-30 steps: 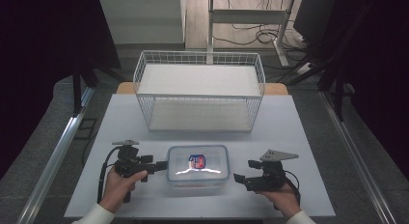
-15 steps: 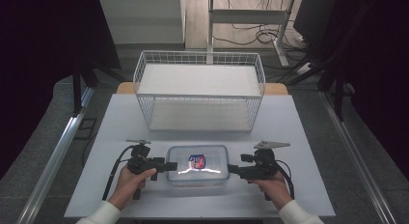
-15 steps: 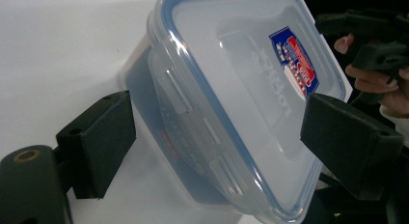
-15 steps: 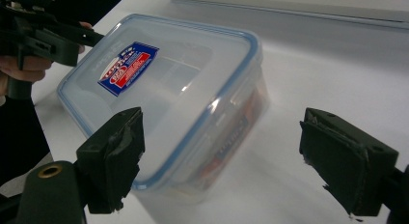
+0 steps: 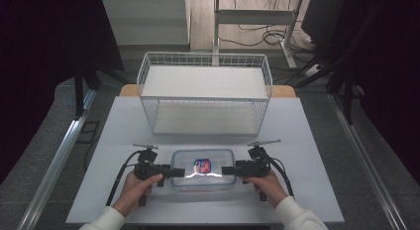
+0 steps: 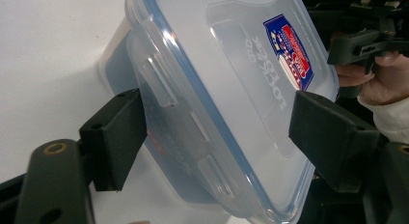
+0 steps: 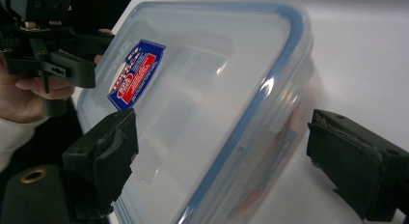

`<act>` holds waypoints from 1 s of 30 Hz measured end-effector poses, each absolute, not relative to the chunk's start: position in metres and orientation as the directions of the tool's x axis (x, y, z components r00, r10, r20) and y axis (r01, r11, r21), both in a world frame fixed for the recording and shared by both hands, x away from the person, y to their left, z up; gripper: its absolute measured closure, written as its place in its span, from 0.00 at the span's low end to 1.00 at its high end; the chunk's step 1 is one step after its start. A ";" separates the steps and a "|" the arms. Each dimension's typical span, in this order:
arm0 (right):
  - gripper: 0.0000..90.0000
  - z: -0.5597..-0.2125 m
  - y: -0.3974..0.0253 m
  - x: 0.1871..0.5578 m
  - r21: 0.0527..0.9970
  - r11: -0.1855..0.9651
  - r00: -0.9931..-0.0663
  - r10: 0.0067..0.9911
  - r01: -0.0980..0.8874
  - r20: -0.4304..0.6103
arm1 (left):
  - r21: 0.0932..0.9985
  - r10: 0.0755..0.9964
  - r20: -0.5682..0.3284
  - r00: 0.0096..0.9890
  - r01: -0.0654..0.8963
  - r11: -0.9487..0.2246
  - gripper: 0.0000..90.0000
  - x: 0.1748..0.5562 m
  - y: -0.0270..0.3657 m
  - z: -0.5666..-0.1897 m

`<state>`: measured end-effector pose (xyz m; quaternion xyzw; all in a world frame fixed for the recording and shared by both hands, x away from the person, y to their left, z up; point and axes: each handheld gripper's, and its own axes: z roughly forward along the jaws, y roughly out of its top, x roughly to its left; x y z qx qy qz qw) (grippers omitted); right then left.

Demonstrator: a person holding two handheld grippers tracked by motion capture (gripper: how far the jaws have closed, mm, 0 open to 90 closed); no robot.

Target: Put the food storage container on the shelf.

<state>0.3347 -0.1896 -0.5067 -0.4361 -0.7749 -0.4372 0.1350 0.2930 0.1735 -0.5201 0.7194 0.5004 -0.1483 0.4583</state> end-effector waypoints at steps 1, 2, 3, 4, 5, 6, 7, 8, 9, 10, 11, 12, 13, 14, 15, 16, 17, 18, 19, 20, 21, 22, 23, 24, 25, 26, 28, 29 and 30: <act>0.13 -0.508 -0.189 0.336 0.547 0.237 -0.573 0.556 0.803 0.601 | 0.513 0.588 -0.669 0.456 0.855 -0.079 0.25 0.293 0.174 -0.520; 0.15 -0.509 -0.189 0.336 0.542 0.234 -0.568 0.559 0.807 0.605 | 0.515 0.590 -0.667 0.455 0.854 -0.077 0.26 0.292 0.174 -0.519; 0.15 -0.509 -0.189 0.336 0.542 0.234 -0.568 0.559 0.807 0.605 | 0.515 0.590 -0.667 0.455 0.854 -0.077 0.27 0.292 0.174 -0.519; 0.18 -0.510 -0.188 0.336 0.521 0.230 -0.550 0.557 0.822 0.622 | 0.513 0.591 -0.667 0.453 0.855 -0.075 0.28 0.292 0.174 -0.519; 0.18 -0.510 -0.188 0.336 0.521 0.230 -0.550 0.557 0.822 0.622 | 0.513 0.593 -0.667 0.452 0.855 -0.075 0.28 0.292 0.175 -0.518; 0.20 -0.510 -0.188 0.336 0.507 0.220 -0.534 0.554 0.834 0.639 | 0.512 0.593 -0.668 0.450 0.856 -0.072 0.29 0.292 0.175 -0.518; 0.20 -0.510 -0.188 0.336 0.507 0.220 -0.534 0.554 0.834 0.639 | 0.512 0.593 -0.668 0.450 0.856 -0.072 0.29 0.292 0.175 -0.518; 0.23 -0.510 -0.190 0.336 0.485 0.212 -0.513 0.556 0.848 0.653 | 0.508 0.592 -0.672 0.445 0.859 -0.069 0.30 0.292 0.175 -0.518; 0.25 -0.509 -0.191 0.336 0.478 0.207 -0.505 0.556 0.854 0.660 | 0.504 0.591 -0.676 0.441 0.861 -0.066 0.30 0.292 0.176 -0.518; 0.28 -0.508 -0.192 0.336 0.473 0.199 -0.496 0.555 0.859 0.667 | 0.501 0.590 -0.680 0.437 0.863 -0.061 0.31 0.292 0.176 -0.518; 0.28 -0.508 -0.192 0.336 0.473 0.199 -0.496 0.555 0.859 0.667 | 0.501 0.590 -0.680 0.437 0.863 -0.061 0.32 0.292 0.176 -0.518; 0.37 -0.506 -0.196 0.336 0.477 0.190 -0.494 0.555 0.858 0.669 | 0.494 0.586 -0.688 0.428 0.868 -0.052 0.33 0.292 0.177 -0.519; 0.37 -0.506 -0.196 0.336 0.477 0.190 -0.494 0.555 0.858 0.669 | 0.494 0.586 -0.688 0.428 0.868 -0.052 0.33 0.292 0.177 -0.519; 0.40 -0.504 -0.198 0.335 0.483 0.184 -0.496 0.555 0.856 0.668 | 0.496 0.583 -0.692 0.425 0.867 -0.044 0.33 0.291 0.178 -0.519; 0.44 -0.504 -0.200 0.334 0.479 0.170 -0.486 0.549 0.861 0.680 | 0.501 0.585 -0.689 0.428 0.864 -0.042 0.36 0.289 0.179 -0.517; 0.44 -0.504 -0.200 0.334 0.479 0.170 -0.486 0.549 0.861 0.680 | 0.501 0.585 -0.689 0.428 0.864 -0.042 0.37 0.289 0.179 -0.517; 0.45 -0.503 -0.201 0.334 0.472 0.164 -0.478 0.549 0.866 0.686 | 0.507 0.587 -0.685 0.431 0.861 -0.041 0.37 0.287 0.179 -0.516; 0.48 -0.502 -0.203 0.334 0.461 0.153 -0.463 0.547 0.874 0.697 | 0.510 0.589 -0.683 0.431 0.859 -0.038 0.39 0.286 0.179 -0.515; 0.49 -0.501 -0.204 0.333 0.460 0.155 -0.464 0.547 0.874 0.697 | 0.516 0.591 -0.679 0.435 0.856 -0.037 0.40 0.283 0.180 -0.513; 0.50 -0.498 -0.204 0.329 0.474 0.154 -0.474 0.548 0.867 0.689 | 0.520 0.593 -0.676 0.438 0.853 -0.037 0.43 0.282 0.180 -0.512; 0.51 -0.497 -0.204 0.327 0.482 0.152 -0.479 0.549 0.863 0.685 | 0.529 0.595 -0.672 0.442 0.848 -0.033 0.44 0.278 0.180 -0.509; 0.51 -0.497 -0.204 0.327 0.482 0.152 -0.479 0.549 0.863 0.685 | 0.529 0.595 -0.672 0.442 0.848 -0.033 0.45 0.278 0.180 -0.509; 0.52 -0.495 -0.205 0.323 0.495 0.150 -0.487 0.552 0.856 0.676 | 0.539 0.597 -0.668 0.445 0.842 -0.025 0.46 0.274 0.180 -0.508; 0.53 -0.494 -0.205 0.320 0.499 0.148 -0.490 0.552 0.854 0.674 | 0.543 0.595 -0.669 0.446 0.840 -0.018 0.47 0.272 0.181 -0.507; 0.53 -0.494 -0.205 0.320 0.499 0.148 -0.490 0.552 0.854 0.674 | 0.543 0.595 -0.669 0.446 0.840 -0.018 0.48 0.272 0.181 -0.507; 0.54 -0.491 -0.206 0.316 0.508 0.147 -0.496 0.554 0.849 0.669 | 0.546 0.589 -0.673 0.447 0.838 -0.012 0.50 0.269 0.182 -0.507; 0.55 -0.489 -0.206 0.310 0.525 0.151 -0.511 0.558 0.837 0.654 | 0.550 0.583 -0.675 0.452 0.835 -0.009 0.52 0.266 0.183 -0.505; 0.55 -0.488 -0.206 0.308 0.539 0.155 -0.523 0.561 0.828 0.642 | 0.557 0.585 -0.670 0.457 0.831 -0.012 0.53 0.264 0.183 -0.504; 0.55 -0.487 -0.206 0.306 0.540 0.155 -0.523 0.564 0.827 0.639 | 0.563 0.587 -0.663 0.465 0.826 -0.018 0.53 0.261 0.183 -0.503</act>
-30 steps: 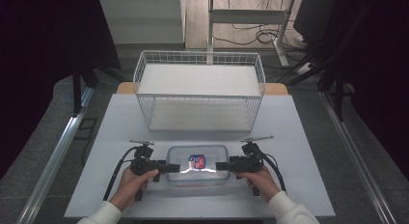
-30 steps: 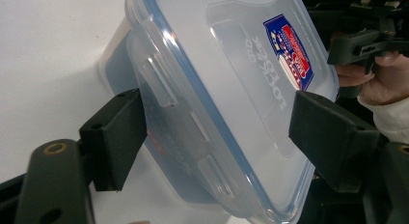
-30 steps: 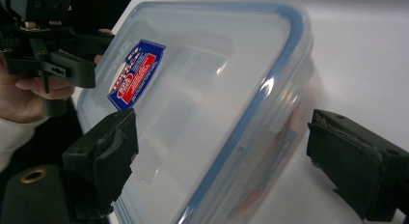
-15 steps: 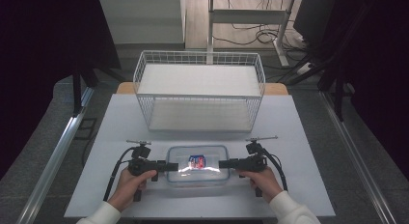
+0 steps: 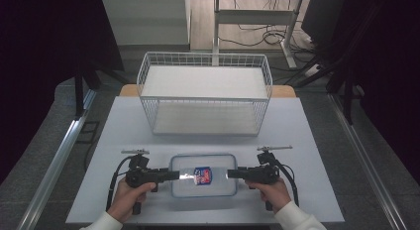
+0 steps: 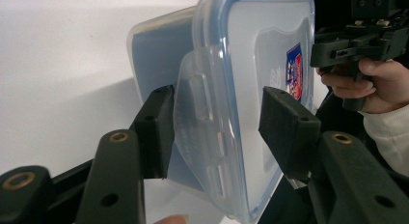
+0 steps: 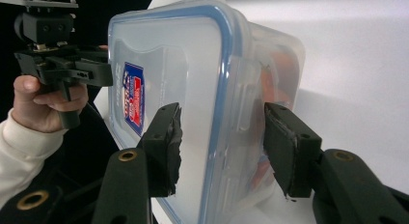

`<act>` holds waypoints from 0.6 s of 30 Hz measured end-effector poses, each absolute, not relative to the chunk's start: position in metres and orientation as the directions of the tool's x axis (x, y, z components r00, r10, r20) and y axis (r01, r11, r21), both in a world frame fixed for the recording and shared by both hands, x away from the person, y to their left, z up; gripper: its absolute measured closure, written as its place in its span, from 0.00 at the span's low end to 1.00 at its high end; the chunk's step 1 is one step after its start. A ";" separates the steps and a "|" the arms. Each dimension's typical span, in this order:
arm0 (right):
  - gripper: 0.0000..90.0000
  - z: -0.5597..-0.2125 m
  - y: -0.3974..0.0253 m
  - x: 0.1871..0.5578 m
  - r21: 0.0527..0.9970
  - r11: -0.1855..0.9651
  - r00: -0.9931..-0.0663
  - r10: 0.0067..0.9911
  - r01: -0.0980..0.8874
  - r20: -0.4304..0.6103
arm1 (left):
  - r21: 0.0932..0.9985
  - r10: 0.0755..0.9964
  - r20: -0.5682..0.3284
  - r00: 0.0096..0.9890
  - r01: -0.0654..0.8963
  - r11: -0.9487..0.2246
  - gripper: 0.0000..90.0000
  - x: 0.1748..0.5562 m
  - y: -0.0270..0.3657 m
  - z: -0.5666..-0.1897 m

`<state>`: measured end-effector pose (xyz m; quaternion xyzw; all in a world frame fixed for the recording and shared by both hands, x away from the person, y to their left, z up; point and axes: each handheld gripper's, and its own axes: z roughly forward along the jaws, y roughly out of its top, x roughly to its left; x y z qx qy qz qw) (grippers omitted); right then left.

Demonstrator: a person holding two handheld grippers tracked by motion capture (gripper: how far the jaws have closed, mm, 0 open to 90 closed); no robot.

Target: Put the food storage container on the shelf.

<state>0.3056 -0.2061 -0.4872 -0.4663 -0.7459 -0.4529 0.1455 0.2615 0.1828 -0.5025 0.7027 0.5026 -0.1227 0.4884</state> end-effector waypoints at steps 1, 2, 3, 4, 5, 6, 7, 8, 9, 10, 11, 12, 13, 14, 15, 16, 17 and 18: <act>0.55 -0.486 -0.206 0.303 0.544 0.155 -0.526 0.567 0.824 0.634 | 0.567 0.588 -0.659 0.469 0.824 -0.021 0.53 0.261 0.182 -0.502; 0.55 -0.486 -0.206 0.301 0.549 0.155 -0.528 0.571 0.821 0.628 | 0.568 0.589 -0.658 0.470 0.823 -0.023 0.53 0.260 0.182 -0.501; 0.55 -0.485 -0.206 0.300 0.551 0.153 -0.528 0.574 0.820 0.626 | 0.568 0.589 -0.658 0.470 0.823 -0.023 0.53 0.260 0.182 -0.501; 0.55 -0.485 -0.206 0.300 0.551 0.153 -0.528 0.574 0.820 0.626 | 0.569 0.588 -0.657 0.471 0.822 -0.022 0.53 0.260 0.182 -0.501; 0.55 -0.485 -0.206 0.299 0.554 0.152 -0.528 0.577 0.819 0.623 | 0.570 0.590 -0.656 0.472 0.821 -0.023 0.53 0.259 0.181 -0.500; 0.54 -0.484 -0.206 0.297 0.553 0.146 -0.523 0.583 0.821 0.622 | 0.571 0.592 -0.651 0.475 0.820 -0.030 0.53 0.259 0.180 -0.499; 0.54 -0.484 -0.206 0.297 0.553 0.143 -0.520 0.586 0.821 0.621 | 0.572 0.595 -0.648 0.476 0.819 -0.032 0.53 0.258 0.180 -0.499; 0.54 -0.483 -0.205 0.296 0.556 0.144 -0.522 0.590 0.818 0.616 | 0.572 0.595 -0.648 0.476 0.819 -0.032 0.54 0.258 0.180 -0.499; 0.54 -0.482 -0.205 0.296 0.561 0.144 -0.525 0.592 0.815 0.611 | 0.576 0.598 -0.643 0.479 0.817 -0.035 0.54 0.258 0.178 -0.498; 0.54 -0.482 -0.206 0.296 0.565 0.144 -0.528 0.594 0.812 0.607 | 0.576 0.599 -0.641 0.480 0.817 -0.038 0.54 0.257 0.178 -0.497; 0.54 -0.481 -0.206 0.296 0.568 0.140 -0.528 0.593 0.811 0.608 | 0.578 0.598 -0.642 0.480 0.816 -0.034 0.54 0.257 0.178 -0.496; 0.54 -0.481 -0.206 0.296 0.571 0.138 -0.529 0.593 0.809 0.607 | 0.579 0.597 -0.642 0.481 0.815 -0.034 0.54 0.258 0.177 -0.496; 0.54 -0.481 -0.206 0.296 0.571 0.138 -0.529 0.593 0.809 0.607 | 0.579 0.597 -0.642 0.481 0.815 -0.034 0.54 0.258 0.177 -0.496; 0.54 -0.479 -0.208 0.296 0.579 0.133 -0.533 0.591 0.805 0.605 | 0.582 0.596 -0.643 0.482 0.813 -0.030 0.54 0.258 0.177 -0.494; 0.54 -0.479 -0.208 0.296 0.579 0.133 -0.533 0.591 0.805 0.605 | 0.582 0.596 -0.643 0.482 0.813 -0.030 0.54 0.258 0.177 -0.494; 0.54 -0.478 -0.208 0.296 0.580 0.133 -0.535 0.590 0.803 0.605 | 0.585 0.595 -0.640 0.486 0.810 -0.032 0.54 0.258 0.177 -0.493; 0.54 -0.477 -0.208 0.296 0.583 0.132 -0.535 0.591 0.802 0.603 | 0.587 0.596 -0.638 0.487 0.809 -0.032 0.54 0.259 0.177 -0.493; 0.54 -0.477 -0.208 0.296 0.589 0.133 -0.541 0.590 0.797 0.599 | 0.589 0.598 -0.634 0.490 0.807 -0.037 0.54 0.260 0.177 -0.491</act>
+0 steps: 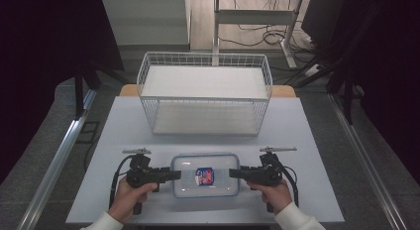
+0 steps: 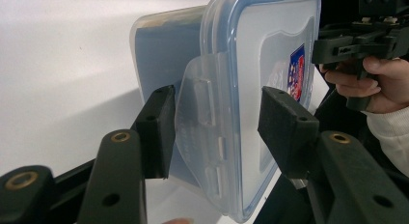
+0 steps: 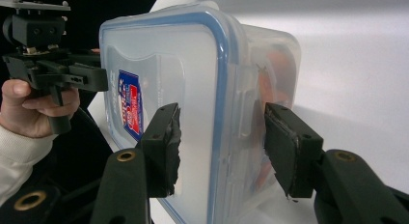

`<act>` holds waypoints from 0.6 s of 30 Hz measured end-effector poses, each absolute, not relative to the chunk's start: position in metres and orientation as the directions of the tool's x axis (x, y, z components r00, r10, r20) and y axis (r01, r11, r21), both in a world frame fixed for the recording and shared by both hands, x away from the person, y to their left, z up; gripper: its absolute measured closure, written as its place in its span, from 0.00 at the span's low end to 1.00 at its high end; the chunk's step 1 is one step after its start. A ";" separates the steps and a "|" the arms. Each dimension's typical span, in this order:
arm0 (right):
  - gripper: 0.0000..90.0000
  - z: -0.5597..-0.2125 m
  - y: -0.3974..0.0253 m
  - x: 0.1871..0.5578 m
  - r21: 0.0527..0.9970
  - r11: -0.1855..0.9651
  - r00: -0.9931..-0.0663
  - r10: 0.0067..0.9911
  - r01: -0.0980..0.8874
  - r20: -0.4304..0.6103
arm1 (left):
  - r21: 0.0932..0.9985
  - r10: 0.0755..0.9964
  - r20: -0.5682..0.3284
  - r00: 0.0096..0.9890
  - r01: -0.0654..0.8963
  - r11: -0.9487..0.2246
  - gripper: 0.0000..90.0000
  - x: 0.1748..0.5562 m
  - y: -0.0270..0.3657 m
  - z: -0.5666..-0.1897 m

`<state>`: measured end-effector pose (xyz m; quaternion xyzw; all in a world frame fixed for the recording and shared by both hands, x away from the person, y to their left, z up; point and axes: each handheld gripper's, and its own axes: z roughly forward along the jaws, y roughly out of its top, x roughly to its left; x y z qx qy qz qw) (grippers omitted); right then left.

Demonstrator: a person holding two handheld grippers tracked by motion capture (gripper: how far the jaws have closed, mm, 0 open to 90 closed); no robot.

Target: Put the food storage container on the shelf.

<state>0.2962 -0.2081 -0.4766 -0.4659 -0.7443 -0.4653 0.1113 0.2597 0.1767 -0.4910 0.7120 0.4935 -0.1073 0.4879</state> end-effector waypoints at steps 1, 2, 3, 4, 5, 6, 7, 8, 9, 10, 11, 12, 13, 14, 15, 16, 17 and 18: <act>0.54 -0.476 -0.208 0.296 0.590 0.134 -0.542 0.590 0.796 0.599 | 0.591 0.598 -0.633 0.492 0.806 -0.036 0.54 0.260 0.177 -0.490; 0.54 -0.476 -0.208 0.297 0.594 0.137 -0.548 0.589 0.793 0.595 | 0.592 0.598 -0.632 0.493 0.805 -0.038 0.54 0.261 0.177 -0.490; 0.54 -0.476 -0.208 0.297 0.594 0.137 -0.548 0.589 0.793 0.595 | 0.592 0.598 -0.632 0.493 0.805 -0.038 0.54 0.261 0.177 -0.490; 0.54 -0.474 -0.208 0.298 0.599 0.135 -0.551 0.586 0.789 0.594 | 0.592 0.597 -0.633 0.494 0.805 -0.038 0.54 0.263 0.177 -0.489; 0.54 -0.474 -0.208 0.299 0.601 0.133 -0.552 0.585 0.788 0.594 | 0.595 0.595 -0.633 0.495 0.803 -0.035 0.54 0.264 0.177 -0.488; 0.54 -0.473 -0.209 0.300 0.603 0.134 -0.554 0.584 0.787 0.593 | 0.597 0.595 -0.630 0.499 0.801 -0.039 0.54 0.266 0.177 -0.487; 0.54 -0.473 -0.209 0.300 0.603 0.134 -0.554 0.584 0.787 0.593 | 0.597 0.595 -0.630 0.499 0.801 -0.039 0.54 0.266 0.177 -0.487; 0.54 -0.473 -0.209 0.301 0.605 0.129 -0.553 0.584 0.786 0.595 | 0.599 0.595 -0.629 0.500 0.800 -0.039 0.54 0.268 0.178 -0.485; 0.54 -0.472 -0.209 0.302 0.606 0.128 -0.554 0.583 0.785 0.595 | 0.600 0.594 -0.629 0.501 0.799 -0.039 0.54 0.270 0.178 -0.485; 0.54 -0.472 -0.209 0.303 0.608 0.126 -0.554 0.583 0.784 0.595 | 0.601 0.596 -0.626 0.503 0.798 -0.042 0.54 0.271 0.178 -0.484; 0.54 -0.472 -0.208 0.304 0.608 0.127 -0.554 0.583 0.784 0.594 | 0.604 0.594 -0.627 0.504 0.796 -0.039 0.54 0.273 0.178 -0.484; 0.54 -0.471 -0.208 0.306 0.610 0.126 -0.556 0.584 0.782 0.591 | 0.605 0.593 -0.627 0.505 0.795 -0.038 0.54 0.275 0.178 -0.483; 0.54 -0.471 -0.208 0.306 0.610 0.126 -0.556 0.584 0.782 0.591 | 0.605 0.593 -0.627 0.505 0.795 -0.038 0.54 0.275 0.178 -0.483; 0.54 -0.468 -0.208 0.309 0.621 0.126 -0.563 0.586 0.774 0.583 | 0.609 0.589 -0.625 0.513 0.792 -0.043 0.54 0.280 0.178 -0.481; 0.54 -0.468 -0.208 0.309 0.621 0.126 -0.563 0.586 0.774 0.583 | 0.609 0.589 -0.625 0.513 0.792 -0.043 0.54 0.280 0.178 -0.481; 0.54 -0.467 -0.208 0.311 0.629 0.127 -0.569 0.587 0.767 0.576 | 0.617 0.589 -0.618 0.521 0.786 -0.046 0.54 0.284 0.178 -0.480; 0.54 -0.465 -0.208 0.314 0.636 0.127 -0.574 0.588 0.761 0.570 | 0.621 0.588 -0.614 0.526 0.782 -0.052 0.54 0.287 0.179 -0.478; 0.54 -0.463 -0.208 0.318 0.641 0.127 -0.577 0.589 0.757 0.566 | 0.625 0.589 -0.609 0.532 0.778 -0.056 0.55 0.292 0.178 -0.476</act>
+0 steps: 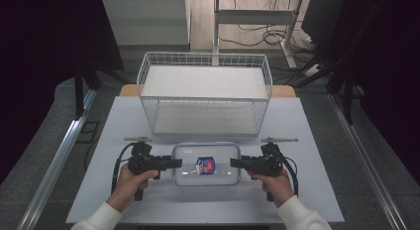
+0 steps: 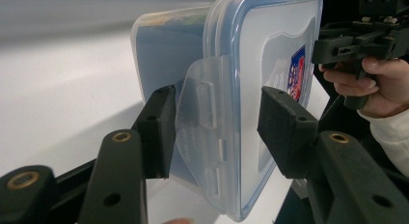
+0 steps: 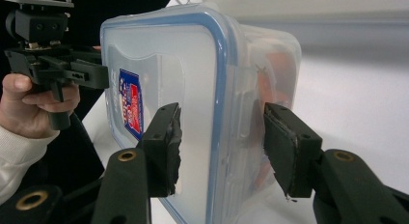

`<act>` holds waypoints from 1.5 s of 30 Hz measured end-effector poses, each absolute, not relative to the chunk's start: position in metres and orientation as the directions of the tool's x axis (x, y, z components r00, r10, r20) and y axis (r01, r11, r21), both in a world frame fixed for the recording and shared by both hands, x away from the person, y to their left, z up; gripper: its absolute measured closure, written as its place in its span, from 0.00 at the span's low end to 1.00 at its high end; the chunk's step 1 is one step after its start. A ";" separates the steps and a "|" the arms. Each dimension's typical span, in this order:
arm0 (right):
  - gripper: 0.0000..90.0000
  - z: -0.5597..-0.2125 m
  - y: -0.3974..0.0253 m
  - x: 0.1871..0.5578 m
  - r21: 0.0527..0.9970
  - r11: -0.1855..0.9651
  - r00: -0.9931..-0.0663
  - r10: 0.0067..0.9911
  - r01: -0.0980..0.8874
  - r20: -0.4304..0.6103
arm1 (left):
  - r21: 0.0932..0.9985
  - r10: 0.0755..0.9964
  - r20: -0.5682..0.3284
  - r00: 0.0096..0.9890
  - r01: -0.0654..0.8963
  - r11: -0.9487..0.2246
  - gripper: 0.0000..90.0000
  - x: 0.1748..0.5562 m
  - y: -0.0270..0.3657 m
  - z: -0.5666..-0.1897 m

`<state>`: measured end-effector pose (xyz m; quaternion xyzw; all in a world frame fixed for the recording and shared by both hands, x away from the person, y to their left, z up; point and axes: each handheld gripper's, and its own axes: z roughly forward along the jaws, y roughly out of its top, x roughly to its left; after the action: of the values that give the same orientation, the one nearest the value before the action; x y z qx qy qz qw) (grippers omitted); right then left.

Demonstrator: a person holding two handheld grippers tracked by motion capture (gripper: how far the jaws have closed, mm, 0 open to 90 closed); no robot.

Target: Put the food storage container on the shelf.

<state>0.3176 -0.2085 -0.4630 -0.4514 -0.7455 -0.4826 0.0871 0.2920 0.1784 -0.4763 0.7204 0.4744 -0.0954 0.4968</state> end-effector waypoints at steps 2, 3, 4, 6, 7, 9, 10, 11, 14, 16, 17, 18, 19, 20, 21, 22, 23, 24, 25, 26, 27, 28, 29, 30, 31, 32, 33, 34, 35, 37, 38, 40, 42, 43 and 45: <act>0.54 -0.462 -0.209 0.321 0.643 0.123 -0.576 0.591 0.756 0.565 | 0.631 0.587 -0.602 0.541 0.773 -0.065 0.55 0.299 0.178 -0.474; 0.54 -0.461 -0.209 0.324 0.645 0.119 -0.575 0.593 0.755 0.563 | 0.631 0.587 -0.602 0.541 0.773 -0.065 0.55 0.299 0.178 -0.474; 0.54 -0.460 -0.209 0.326 0.647 0.115 -0.574 0.594 0.753 0.563 | 0.633 0.582 -0.603 0.545 0.771 -0.066 0.55 0.306 0.178 -0.472; 0.54 -0.458 -0.209 0.328 0.651 0.112 -0.575 0.596 0.751 0.561 | 0.638 0.580 -0.600 0.551 0.767 -0.068 0.55 0.310 0.179 -0.469; 0.54 -0.455 -0.209 0.331 0.660 0.112 -0.581 0.598 0.742 0.552 | 0.642 0.579 -0.600 0.552 0.764 -0.063 0.55 0.312 0.179 -0.468; 0.54 -0.449 -0.208 0.338 0.672 0.111 -0.589 0.598 0.732 0.543 | 0.653 0.580 -0.591 0.561 0.754 -0.063 0.55 0.319 0.181 -0.463; 0.54 -0.447 -0.207 0.340 0.676 0.111 -0.592 0.598 0.728 0.540 | 0.658 0.580 -0.590 0.562 0.751 -0.058 0.55 0.322 0.182 -0.462; 0.54 -0.446 -0.206 0.343 0.680 0.113 -0.597 0.597 0.724 0.536 | 0.659 0.579 -0.590 0.563 0.750 -0.058 0.55 0.325 0.183 -0.460; 0.54 -0.444 -0.203 0.350 0.687 0.111 -0.601 0.596 0.718 0.532 | 0.664 0.580 -0.585 0.567 0.745 -0.060 0.55 0.334 0.186 -0.459; 0.54 -0.445 -0.200 0.361 0.692 0.106 -0.604 0.595 0.714 0.531 | 0.659 0.581 -0.590 0.560 0.750 -0.054 0.55 0.343 0.189 -0.460; 0.54 -0.446 -0.199 0.364 0.691 0.106 -0.603 0.594 0.715 0.532 | 0.659 0.583 -0.586 0.562 0.749 -0.059 0.55 0.347 0.190 -0.461; 0.54 -0.446 -0.199 0.364 0.691 0.106 -0.603 0.594 0.715 0.532 | 0.659 0.583 -0.586 0.562 0.749 -0.059 0.55 0.347 0.190 -0.461; 0.54 -0.447 -0.198 0.368 0.688 0.109 -0.602 0.593 0.717 0.534 | 0.660 0.586 -0.584 0.562 0.749 -0.060 0.55 0.349 0.190 -0.462; 0.54 -0.449 -0.197 0.374 0.688 0.109 -0.602 0.594 0.718 0.534 | 0.663 0.588 -0.579 0.564 0.746 -0.062 0.55 0.354 0.190 -0.463; 0.54 -0.450 -0.197 0.377 0.686 0.111 -0.601 0.594 0.719 0.534 | 0.664 0.589 -0.577 0.566 0.745 -0.064 0.55 0.357 0.190 -0.464; 0.54 -0.450 -0.197 0.377 0.686 0.111 -0.601 0.594 0.719 0.534 | 0.664 0.589 -0.577 0.566 0.745 -0.064 0.55 0.357 0.190 -0.464; 0.54 -0.451 -0.197 0.380 0.685 0.113 -0.602 0.595 0.719 0.533 | 0.663 0.589 -0.578 0.565 0.745 -0.064 0.55 0.361 0.191 -0.465; 0.54 -0.452 -0.196 0.387 0.684 0.115 -0.600 0.598 0.721 0.532 | 0.666 0.588 -0.577 0.567 0.744 -0.063 0.55 0.368 0.191 -0.467; 0.54 -0.453 -0.195 0.390 0.682 0.116 -0.599 0.599 0.722 0.532 | 0.666 0.589 -0.577 0.566 0.743 -0.062 0.55 0.371 0.191 -0.468; 0.54 -0.453 -0.194 0.394 0.681 0.118 -0.598 0.601 0.723 0.530 | 0.670 0.590 -0.574 0.568 0.740 -0.062 0.55 0.375 0.192 -0.469; 0.54 -0.453 -0.194 0.394 0.681 0.118 -0.598 0.601 0.723 0.530 | 0.670 0.590 -0.574 0.568 0.740 -0.062 0.55 0.375 0.192 -0.469; 0.54 -0.455 -0.193 0.402 0.684 0.120 -0.599 0.606 0.720 0.524 | 0.673 0.594 -0.570 0.568 0.737 -0.060 0.55 0.381 0.192 -0.472; 0.53 -0.457 -0.192 0.405 0.683 0.122 -0.598 0.608 0.720 0.522 | 0.677 0.595 -0.565 0.572 0.733 -0.062 0.55 0.385 0.192 -0.474; 0.53 -0.458 -0.192 0.409 0.684 0.123 -0.598 0.610 0.719 0.519 | 0.677 0.595 -0.566 0.571 0.734 -0.060 0.55 0.388 0.192 -0.476; 0.53 -0.458 -0.192 0.409 0.684 0.123 -0.598 0.610 0.719 0.519 | 0.677 0.595 -0.566 0.571 0.734 -0.060 0.55 0.388 0.192 -0.476; 0.53 -0.462 -0.191 0.416 0.681 0.122 -0.593 0.616 0.722 0.519 | 0.678 0.590 -0.565 0.576 0.732 -0.065 0.55 0.394 0.193 -0.481; 0.53 -0.462 -0.191 0.416 0.681 0.122 -0.593 0.616 0.722 0.519 | 0.678 0.590 -0.565 0.576 0.732 -0.065 0.55 0.394 0.193 -0.481; 0.53 -0.463 -0.191 0.418 0.680 0.122 -0.591 0.618 0.723 0.518 | 0.672 0.586 -0.576 0.570 0.739 -0.059 0.55 0.397 0.193 -0.485; 0.53 -0.466 -0.191 0.420 0.678 0.122 -0.589 0.620 0.725 0.518 | 0.662 0.583 -0.588 0.561 0.748 -0.052 0.55 0.399 0.194 -0.488; 0.53 -0.470 -0.190 0.424 0.678 0.120 -0.587 0.621 0.726 0.519 | 0.659 0.580 -0.598 0.554 0.751 -0.039 0.55 0.402 0.194 -0.493; 0.53 -0.471 -0.189 0.425 0.677 0.118 -0.586 0.622 0.726 0.520 | 0.663 0.580 -0.589 0.562 0.747 -0.050 0.55 0.404 0.195 -0.495; 0.53 -0.475 -0.188 0.429 0.678 0.112 -0.581 0.626 0.727 0.520 | 0.669 0.578 -0.590 0.564 0.742 -0.042 0.55 0.407 0.196 -0.498; 0.53 -0.476 -0.187 0.431 0.679 0.108 -0.580 0.627 0.726 0.520 | 0.667 0.573 -0.598 0.561 0.745 -0.033 0.54 0.410 0.197 -0.502; 0.53 -0.477 -0.187 0.432 0.677 0.108 -0.577 0.630 0.728 0.520 | 0.658 0.576 -0.604 0.552 0.752 -0.031 0.54 0.411 0.197 -0.503; 0.53 -0.480 -0.187 0.433 0.671 0.101 -0.569 0.631 0.735 0.528 | 0.654 0.570 -0.615 0.545 0.757 -0.017 0.54 0.412 0.198 -0.505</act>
<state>0.4331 -0.1866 -0.4804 -0.4614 -0.7402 -0.4863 0.0533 0.4117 0.1975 -0.5053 0.7075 0.4686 -0.0897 0.5213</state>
